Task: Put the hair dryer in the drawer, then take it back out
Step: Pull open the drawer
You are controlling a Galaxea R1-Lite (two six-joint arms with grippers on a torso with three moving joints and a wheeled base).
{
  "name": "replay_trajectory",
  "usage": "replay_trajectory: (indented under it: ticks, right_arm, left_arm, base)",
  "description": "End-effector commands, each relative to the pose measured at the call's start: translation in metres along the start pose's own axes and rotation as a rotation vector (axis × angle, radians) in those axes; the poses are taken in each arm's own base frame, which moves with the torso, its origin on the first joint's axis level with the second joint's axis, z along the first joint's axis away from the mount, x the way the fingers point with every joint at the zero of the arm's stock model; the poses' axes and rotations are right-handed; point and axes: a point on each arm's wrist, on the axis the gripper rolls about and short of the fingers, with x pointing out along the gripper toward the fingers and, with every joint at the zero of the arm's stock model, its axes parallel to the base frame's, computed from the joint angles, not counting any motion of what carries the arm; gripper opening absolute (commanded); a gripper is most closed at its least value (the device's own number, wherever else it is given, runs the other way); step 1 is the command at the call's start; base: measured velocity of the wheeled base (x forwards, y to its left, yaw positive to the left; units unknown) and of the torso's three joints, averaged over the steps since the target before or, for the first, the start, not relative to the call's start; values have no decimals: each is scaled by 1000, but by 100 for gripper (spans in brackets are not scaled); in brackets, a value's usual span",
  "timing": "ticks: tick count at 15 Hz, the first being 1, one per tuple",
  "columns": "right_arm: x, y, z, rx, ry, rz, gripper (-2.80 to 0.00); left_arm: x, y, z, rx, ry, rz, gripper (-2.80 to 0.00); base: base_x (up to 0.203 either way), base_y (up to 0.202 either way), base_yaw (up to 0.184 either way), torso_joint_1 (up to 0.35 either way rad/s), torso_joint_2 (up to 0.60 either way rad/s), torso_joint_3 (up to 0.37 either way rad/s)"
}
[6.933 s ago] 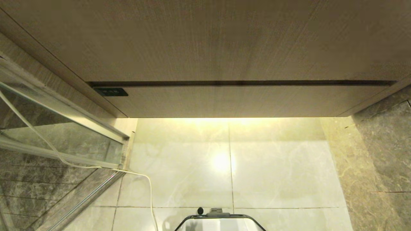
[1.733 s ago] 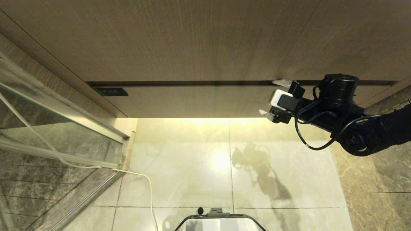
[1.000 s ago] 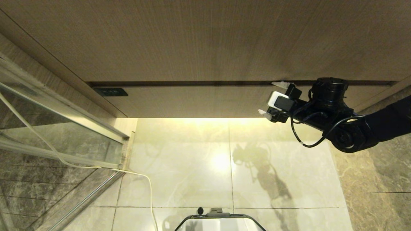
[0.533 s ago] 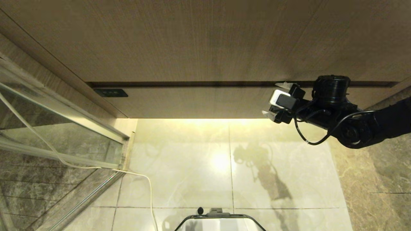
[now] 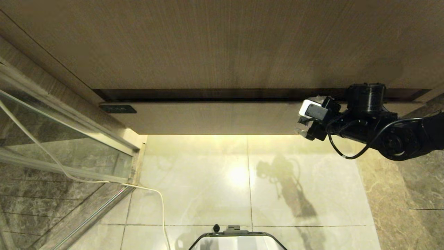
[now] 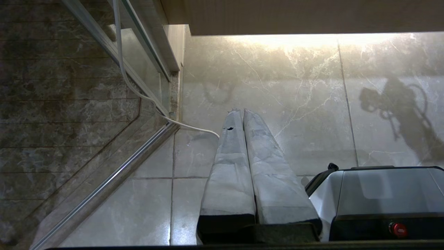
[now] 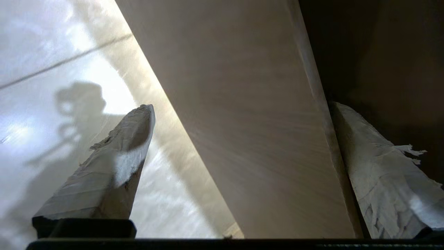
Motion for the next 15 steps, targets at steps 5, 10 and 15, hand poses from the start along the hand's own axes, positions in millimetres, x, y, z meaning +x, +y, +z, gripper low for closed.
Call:
replay_trajectory:
  ticks: [5,10,15]
  right_arm:
    - [-17,0,2,7,14,33,0]
    - [-63,-4,1,32,58,81,0]
    - [-155,-14,-11,96,150,36,0]
  left_arm:
    - [0,0,0,0,2,0,-280]
    - [0,0,0,0,2,0,-280]
    - [0,0,0,0,2,0,-280]
  base:
    - [0,0,0,0,0,0]
    - [0,0,0,0,0,0]
    - [0,0,0,0,0,0]
